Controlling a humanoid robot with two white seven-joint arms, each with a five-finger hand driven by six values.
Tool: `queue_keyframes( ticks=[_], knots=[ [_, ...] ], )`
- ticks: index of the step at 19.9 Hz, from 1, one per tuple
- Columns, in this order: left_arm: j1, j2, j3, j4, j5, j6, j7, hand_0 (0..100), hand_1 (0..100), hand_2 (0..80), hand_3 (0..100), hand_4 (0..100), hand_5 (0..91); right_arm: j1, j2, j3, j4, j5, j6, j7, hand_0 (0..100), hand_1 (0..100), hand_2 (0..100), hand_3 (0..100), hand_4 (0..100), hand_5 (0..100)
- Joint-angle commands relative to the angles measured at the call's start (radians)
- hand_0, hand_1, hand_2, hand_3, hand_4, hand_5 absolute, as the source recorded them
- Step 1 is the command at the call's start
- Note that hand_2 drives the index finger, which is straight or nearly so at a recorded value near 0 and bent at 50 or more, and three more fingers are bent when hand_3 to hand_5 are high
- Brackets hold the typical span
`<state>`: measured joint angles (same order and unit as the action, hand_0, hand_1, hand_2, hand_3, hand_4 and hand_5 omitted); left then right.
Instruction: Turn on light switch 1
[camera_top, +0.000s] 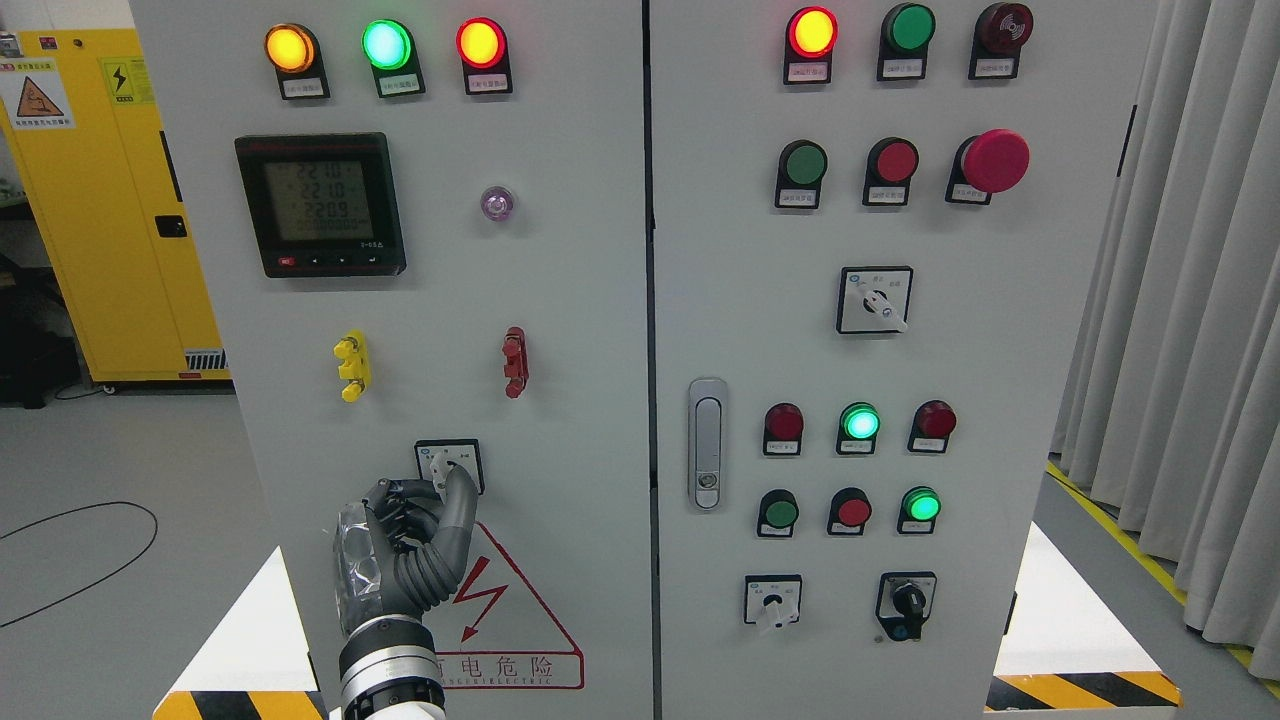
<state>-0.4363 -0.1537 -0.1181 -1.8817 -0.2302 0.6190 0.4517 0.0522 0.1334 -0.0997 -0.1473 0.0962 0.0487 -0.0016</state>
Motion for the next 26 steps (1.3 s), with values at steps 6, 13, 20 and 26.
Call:
queue_keyframes(
  ticks=[6,13,20,26],
  knots=[
    [0.001,-0.001,-0.002,0.003,0.006,-0.004,-0.002,55,55,61.5,94,88,80.5,0.000,0.000,0.000,0.000,0.000,0.000,0.000,0,50,4,0,0,0],
    [0.001,0.000,-0.002,0.003,0.012,-0.007,-0.002,62,55,61.5,94,88,80.5,0.000,0.000,0.000,0.000,-0.001,0.000,0.000,0,50,4,0,0,0],
    [0.001,0.000,-0.002,0.004,0.020,-0.008,-0.002,66,54,61.5,94,88,80.5,0.000,0.000,0.000,0.000,0.000,0.000,0.000,0,50,4,0,0,0],
    [0.002,0.000,-0.002,0.004,0.022,-0.008,-0.001,69,54,61.5,94,88,80.5,0.000,0.000,0.000,0.000,0.000,0.000,0.000,0,50,4,0,0,0]
  ],
)
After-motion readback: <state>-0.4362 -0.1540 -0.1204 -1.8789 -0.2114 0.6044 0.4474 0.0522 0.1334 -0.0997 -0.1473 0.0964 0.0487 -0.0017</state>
